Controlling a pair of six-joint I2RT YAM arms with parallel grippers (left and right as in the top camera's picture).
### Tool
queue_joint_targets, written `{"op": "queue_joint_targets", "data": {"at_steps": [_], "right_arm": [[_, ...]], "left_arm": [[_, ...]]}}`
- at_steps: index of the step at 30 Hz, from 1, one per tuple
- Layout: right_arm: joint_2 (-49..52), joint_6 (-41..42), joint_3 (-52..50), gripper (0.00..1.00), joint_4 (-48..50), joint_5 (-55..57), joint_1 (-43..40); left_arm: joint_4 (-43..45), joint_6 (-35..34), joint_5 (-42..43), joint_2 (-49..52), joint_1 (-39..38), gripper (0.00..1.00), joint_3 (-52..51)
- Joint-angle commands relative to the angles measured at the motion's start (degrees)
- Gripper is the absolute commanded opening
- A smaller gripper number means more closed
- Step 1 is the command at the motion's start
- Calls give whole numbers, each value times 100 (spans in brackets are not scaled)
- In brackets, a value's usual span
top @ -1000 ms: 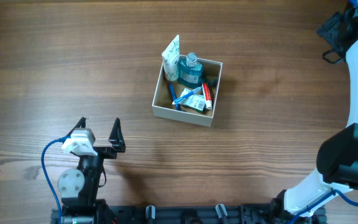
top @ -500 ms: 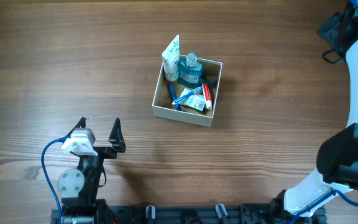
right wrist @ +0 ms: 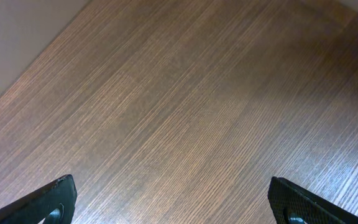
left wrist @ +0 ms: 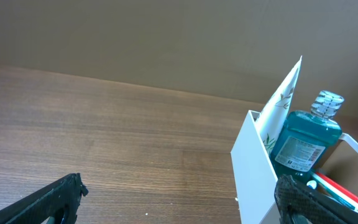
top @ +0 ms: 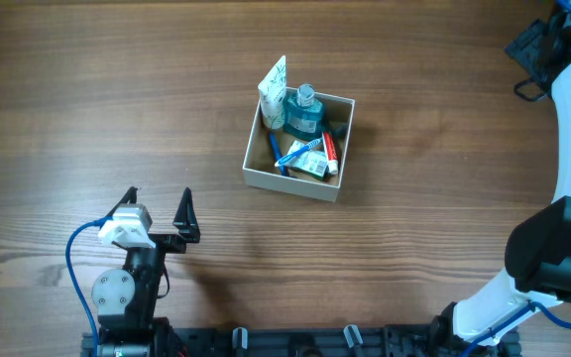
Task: Pack container
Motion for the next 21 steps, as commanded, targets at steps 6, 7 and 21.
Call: {"op": "queue_joint_targets", "data": {"at_steps": [6,7,21], "right_arm": [[31,-39,-50,100,13,140,2],[31,-50,-50,100,7,142,2],[-326,-63,-50,100,-337,149,306]], "left_arm": [[7,-55,-35,-63,-11,100,-52],[7,-55,-35,-63,-11,100,-52],[7,-55,-35,-63,-11,100,-52]]}}
